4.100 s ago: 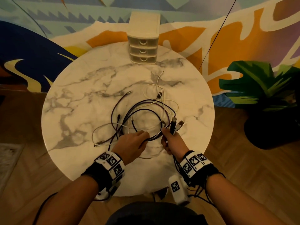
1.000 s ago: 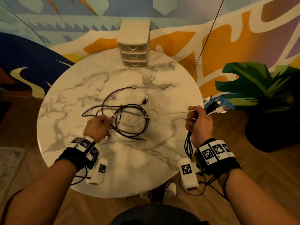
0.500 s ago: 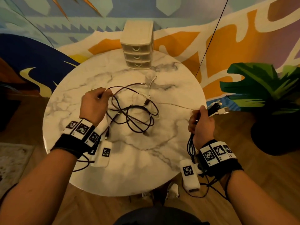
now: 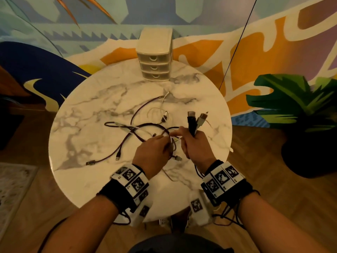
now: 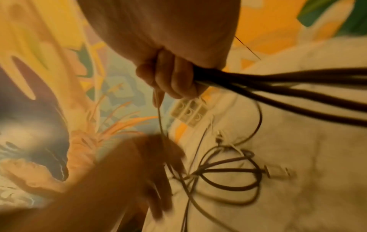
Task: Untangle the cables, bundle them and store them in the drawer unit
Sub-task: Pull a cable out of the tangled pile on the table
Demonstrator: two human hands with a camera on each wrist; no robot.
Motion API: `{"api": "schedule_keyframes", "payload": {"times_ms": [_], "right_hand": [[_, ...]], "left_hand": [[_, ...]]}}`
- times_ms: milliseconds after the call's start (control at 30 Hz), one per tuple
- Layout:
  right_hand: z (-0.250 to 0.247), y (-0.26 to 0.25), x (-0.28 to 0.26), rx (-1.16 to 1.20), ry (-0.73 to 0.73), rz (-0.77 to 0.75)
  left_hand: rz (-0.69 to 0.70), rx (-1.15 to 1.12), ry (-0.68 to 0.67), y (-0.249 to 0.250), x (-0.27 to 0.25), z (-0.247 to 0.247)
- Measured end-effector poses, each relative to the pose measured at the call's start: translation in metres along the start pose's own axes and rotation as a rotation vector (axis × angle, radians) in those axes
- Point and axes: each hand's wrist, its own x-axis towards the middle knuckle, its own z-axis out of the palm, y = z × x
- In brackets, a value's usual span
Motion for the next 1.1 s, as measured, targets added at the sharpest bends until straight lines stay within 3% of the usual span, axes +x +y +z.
{"api": "schedule_keyframes", "payload": {"times_ms": [67, 100, 233, 267, 300, 400, 433, 600, 700, 800, 867, 1000, 1100], "right_hand": [[-0.006, -0.004, 0.0, 0.001, 0.04, -0.065], [-0.008, -0.007, 0.0, 0.011, 0.052, -0.093], [-0.01, -0.022, -0.003, 0.081, 0.085, -0.191], [-0.011, -0.028, -0.002, 0.134, 0.101, -0.207], [-0.014, -0.033, -0.001, 0.199, 0.12, -0.214], [-0.027, -0.045, 0.003, 0.364, 0.172, -0.196], [-0.03, -0.045, 0.003, 0.386, 0.196, -0.191], [-0.029, -0.035, 0.001, 0.425, 0.242, -0.146], [-0.019, -0.033, -0.003, 0.397, 0.165, -0.137], [-0.008, -0.03, -0.005, 0.288, 0.11, -0.148], [-0.003, -0.03, -0.006, 0.194, 0.11, -0.144], [0.006, -0.031, -0.005, 0.162, 0.014, -0.143], [0.013, -0.034, -0.002, 0.176, -0.015, -0.104]], "left_hand": [[-0.133, 0.046, -0.087, -0.03, 0.006, 0.005], [-0.167, 0.055, -0.068, -0.045, 0.011, 0.003], [-0.125, -0.004, 0.315, -0.077, 0.039, -0.026], [-0.127, -0.015, 0.349, -0.081, 0.042, -0.029], [-0.144, -0.014, 0.316, -0.085, 0.042, -0.026], [-0.218, 0.022, 0.029, -0.101, 0.035, -0.004], [-0.226, 0.003, 0.005, -0.105, 0.035, -0.005], [-0.126, -0.184, 0.381, -0.084, 0.055, -0.058], [-0.154, -0.474, 0.331, -0.057, 0.061, -0.081], [-0.167, -0.621, 0.412, -0.048, 0.063, -0.092], [-0.126, -0.618, 0.438, -0.043, 0.062, -0.094], [0.027, -0.4, 0.533, -0.028, 0.061, -0.097], [0.276, -0.18, 0.417, -0.013, 0.053, -0.093]]}}
